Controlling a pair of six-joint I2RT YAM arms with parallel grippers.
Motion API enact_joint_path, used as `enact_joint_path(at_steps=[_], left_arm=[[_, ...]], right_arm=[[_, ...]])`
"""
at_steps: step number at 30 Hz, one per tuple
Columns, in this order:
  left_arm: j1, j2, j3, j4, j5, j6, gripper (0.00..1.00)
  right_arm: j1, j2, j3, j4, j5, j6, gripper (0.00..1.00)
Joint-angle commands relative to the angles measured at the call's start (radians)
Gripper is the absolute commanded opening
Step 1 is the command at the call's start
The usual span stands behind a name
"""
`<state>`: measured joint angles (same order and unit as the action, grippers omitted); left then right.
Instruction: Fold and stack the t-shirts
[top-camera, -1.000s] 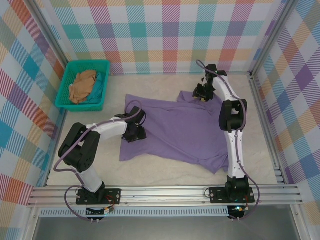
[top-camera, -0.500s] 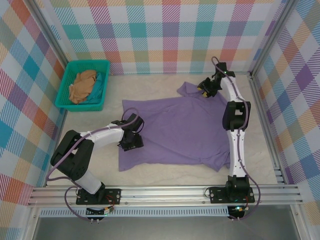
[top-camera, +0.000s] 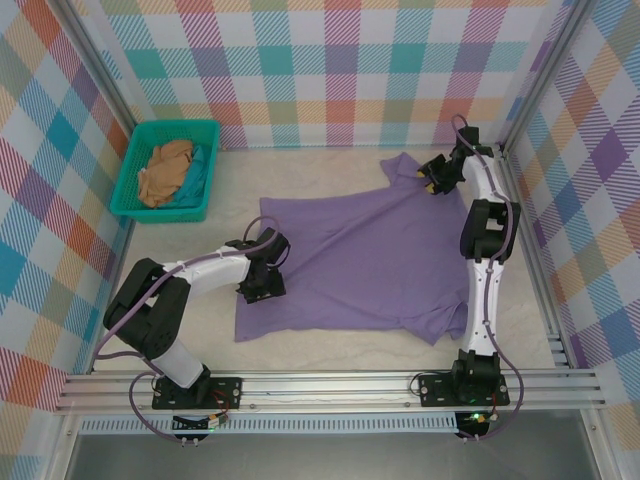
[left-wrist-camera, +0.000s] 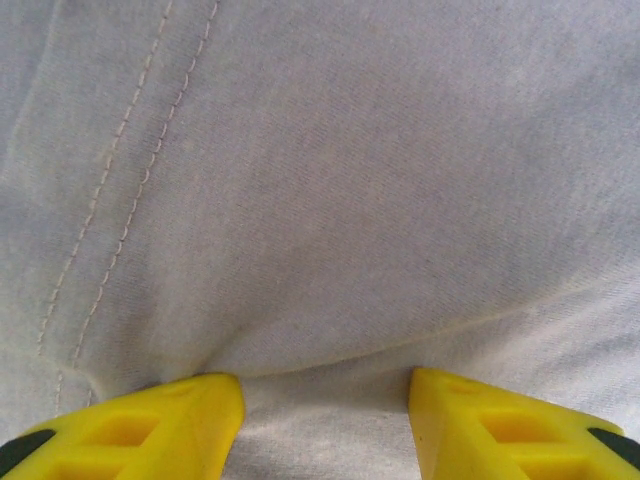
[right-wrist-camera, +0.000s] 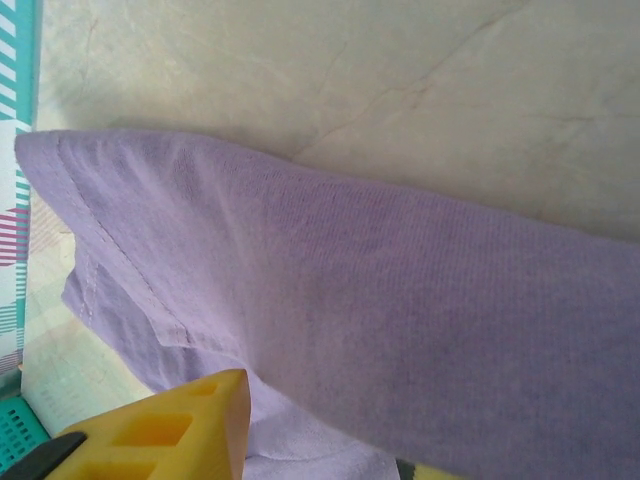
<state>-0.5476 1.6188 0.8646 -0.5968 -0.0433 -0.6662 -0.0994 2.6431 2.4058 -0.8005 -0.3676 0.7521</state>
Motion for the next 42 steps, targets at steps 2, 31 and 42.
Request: enact_joint_path(at_steps=[2,31,42], left_arm=[[-0.002,0.052,-0.094,-0.162,-0.006,-0.021,0.51],[-0.020,0.130,0.362,-0.308,-0.063,0.075,0.52],[-0.164,0.446,0.852,-0.322,0.014,0.157,0.50]], right_arm=[[-0.022,-0.074,-0.069,-0.042,0.103,-0.032,0.44],[0.030,-0.175,-0.154,-0.111,0.082,-0.465,0.22],[0.032,-0.048,-0.087,-0.174,0.010,-0.376,0.10]])
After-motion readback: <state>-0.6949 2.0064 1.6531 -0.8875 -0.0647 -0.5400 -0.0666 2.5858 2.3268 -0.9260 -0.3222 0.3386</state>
